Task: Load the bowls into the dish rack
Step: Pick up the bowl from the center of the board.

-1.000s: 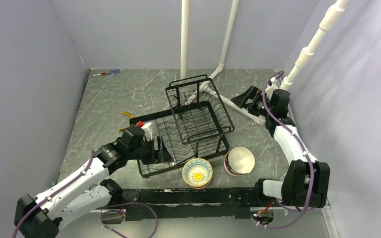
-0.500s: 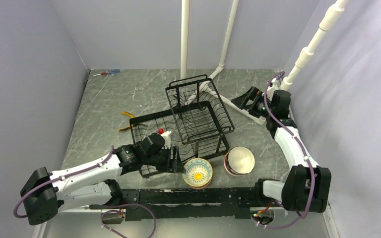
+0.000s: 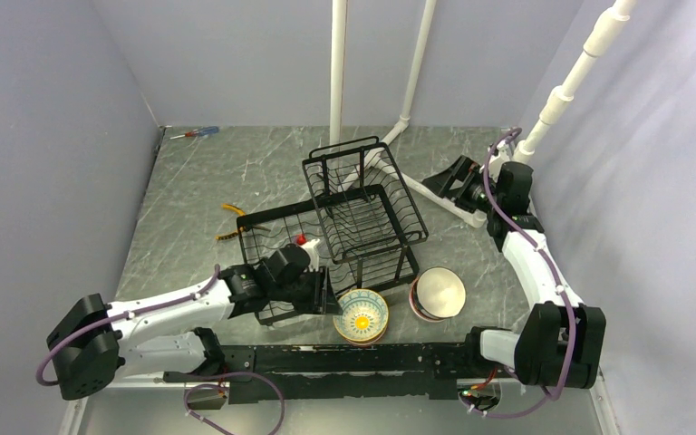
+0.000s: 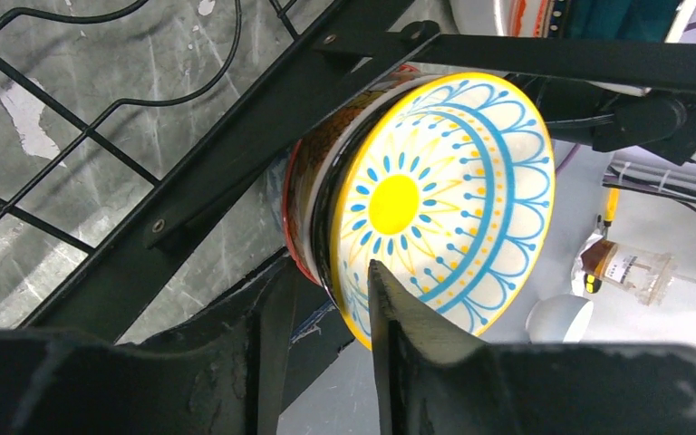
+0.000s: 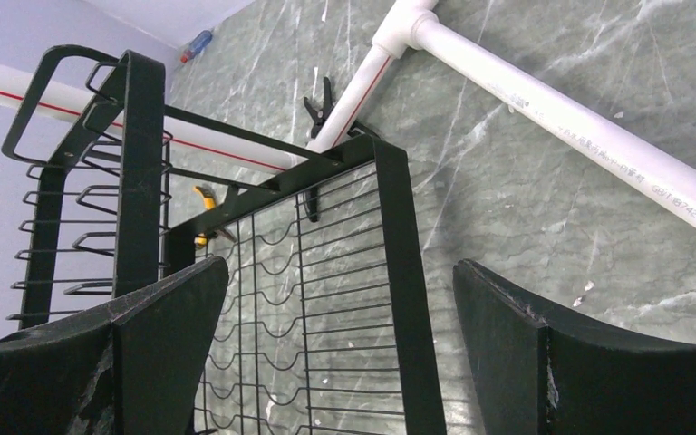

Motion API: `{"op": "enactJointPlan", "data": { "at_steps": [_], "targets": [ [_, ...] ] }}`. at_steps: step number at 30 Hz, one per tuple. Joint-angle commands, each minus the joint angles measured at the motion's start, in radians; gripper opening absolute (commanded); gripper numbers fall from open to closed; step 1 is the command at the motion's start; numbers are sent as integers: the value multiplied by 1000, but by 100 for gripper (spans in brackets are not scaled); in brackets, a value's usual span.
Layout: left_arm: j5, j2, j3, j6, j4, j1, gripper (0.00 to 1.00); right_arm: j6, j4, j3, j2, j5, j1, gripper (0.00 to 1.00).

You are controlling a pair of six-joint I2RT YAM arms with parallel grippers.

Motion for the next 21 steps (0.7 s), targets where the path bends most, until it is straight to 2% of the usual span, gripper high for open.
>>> {"op": "enactJointPlan", "data": {
  "at_steps": [1,4,8,10,11,21],
  "targets": [
    [-6,26,29,1,33,-7,38,-6,-6,59,-18,-17,-1,100],
    [-12,28,37,12,19,-9,30,-8,-16,65,-24,-20,0,100],
    [-47,14,67,30,-54,-12,15,-13,-33,77,-28,-24,0,100],
    [-68,-5,80,36,-81,-11,5,-11,-40,84,-32,-22,0,100],
    [-76,-16,84,36,-92,-11,3,-10,-41,87,-33,-22,0,100],
    [-66,-70,95,66,-94,-11,3,-14,-66,108,-46,-33,0,100]
  ]
}}
